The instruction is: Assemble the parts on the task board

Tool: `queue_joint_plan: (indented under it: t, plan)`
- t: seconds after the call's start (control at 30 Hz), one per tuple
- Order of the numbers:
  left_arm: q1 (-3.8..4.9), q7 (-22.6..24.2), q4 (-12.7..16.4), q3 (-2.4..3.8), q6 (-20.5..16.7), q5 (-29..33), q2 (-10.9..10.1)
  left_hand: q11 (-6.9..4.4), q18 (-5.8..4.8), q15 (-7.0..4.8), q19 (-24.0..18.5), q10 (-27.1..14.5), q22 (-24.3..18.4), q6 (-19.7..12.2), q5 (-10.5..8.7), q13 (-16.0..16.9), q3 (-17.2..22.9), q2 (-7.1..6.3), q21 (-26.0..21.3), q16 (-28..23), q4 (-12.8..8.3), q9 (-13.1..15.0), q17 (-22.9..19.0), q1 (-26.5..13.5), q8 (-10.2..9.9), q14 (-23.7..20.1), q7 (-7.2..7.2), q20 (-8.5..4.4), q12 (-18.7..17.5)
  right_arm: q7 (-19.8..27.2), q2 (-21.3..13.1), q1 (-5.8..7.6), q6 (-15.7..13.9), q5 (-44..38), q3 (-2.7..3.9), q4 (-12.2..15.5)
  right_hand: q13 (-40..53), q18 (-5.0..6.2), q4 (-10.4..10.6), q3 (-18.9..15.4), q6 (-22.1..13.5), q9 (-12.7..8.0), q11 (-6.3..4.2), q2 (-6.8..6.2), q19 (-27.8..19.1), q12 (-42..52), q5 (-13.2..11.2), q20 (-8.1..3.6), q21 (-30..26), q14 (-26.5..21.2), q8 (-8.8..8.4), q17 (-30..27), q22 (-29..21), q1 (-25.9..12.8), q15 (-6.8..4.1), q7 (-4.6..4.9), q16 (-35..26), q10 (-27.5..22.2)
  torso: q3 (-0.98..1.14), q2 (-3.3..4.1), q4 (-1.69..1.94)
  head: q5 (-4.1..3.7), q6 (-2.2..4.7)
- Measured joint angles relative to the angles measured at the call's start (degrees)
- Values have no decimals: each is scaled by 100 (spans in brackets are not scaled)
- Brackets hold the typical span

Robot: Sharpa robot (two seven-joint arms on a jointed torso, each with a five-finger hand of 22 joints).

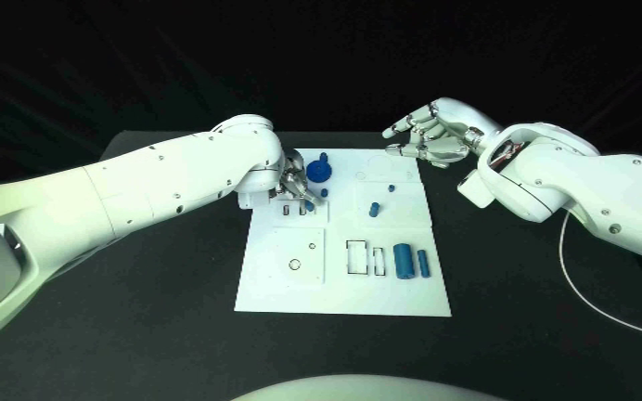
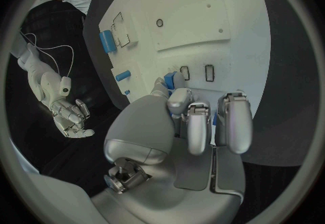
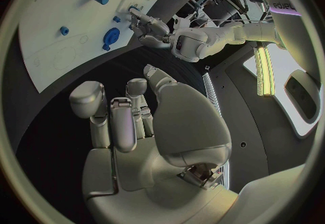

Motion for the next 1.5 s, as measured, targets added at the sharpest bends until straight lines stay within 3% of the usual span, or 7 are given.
queue_joint_plan:
  t: [0.13,0.2,0.27,0.4,0.57,0.87,1.5]
  plan:
    - [7,8,14,1,-15,40,-14,13,0,0,-20,-70,0,-103,210,-68,328,-95,0,0,287,7,0,304,-97,0,23,-21,-116,0,6,-1,17,0,-1,-9,0,0,0,0,0,0,0,0,0,0,0,0,0,0,0,0,0,0,0,0,0,0,2,1,-1,4,-8]
    - [1,9,40,-7,-20,67,-41,51,0,0,-21,-68,0,-101,260,-98,840,-401,0,0,755,84,0,237,-122,0,43,-21,-160,0,10,-2,27,0,-3,-13,0,0,0,0,0,0,0,0,0,0,0,0,0,0,0,0,0,0,0,0,0,0,2,1,-1,5,-10]
    - [-14,9,88,-17,-28,107,-88,49,0,0,-9,-44,0,-57,271,-91,1940,-873,0,0,661,198,0,-163,-122,0,87,-9,-160,0,14,-3,36,0,-5,-20,0,0,0,0,0,0,0,0,0,0,0,0,0,0,0,0,0,0,0,0,0,0,2,1,-1,5,-14]
    - [-18,9,203,-19,-61,177,-205,63,1,0,-9,-17,0,-46,248,-91,2910,-1296,0,0,510,367,-1,-572,-55,0,95,-9,-160,-1,16,-7,52,0,-11,-30,0,0,1,33,0,0,0,0,0,0,24,0,0,0,0,0,-5,0,0,0,0,0,3,1,3,-1,-28]
    - [-18,9,308,-18,-125,209,-339,34,1,1,-9,13,0,-45,219,-74,3258,-1415,0,0,425,476,-1,-804,-21,0,97,-9,-160,-3,20,-9,73,0,-16,-40,0,0,1,33,0,0,0,0,0,0,24,0,0,0,0,0,-5,0,0,0,0,0,3,1,13,5,-36]
    - [-42,12,379,-26,-220,39,-451,34,0,1,-9,13,-1,-37,204,-70,3358,-1425,0,0,358,512,-1,-888,-21,0,105,-9,-160,-6,23,-21,113,4,-22,-58,0,0,1,33,0,0,1,0,0,0,23,0,0,0,0,0,-21,0,0,-1,-32,0,3,3,13,37,-58]
    - [-116,49,400,-47,-318,-322,-385,54,0,1,-9,33,4,-43,198,-48,3421,-1487,0,0,328,538,-2,-950,5,0,116,-9,-160,0,40,-41,174,5,-25,-72,0,0,1,33,-1,0,1,0,0,0,23,0,0,0,0,3,-21,0,0,-1,-32,1,1,8,-2,56,-88]
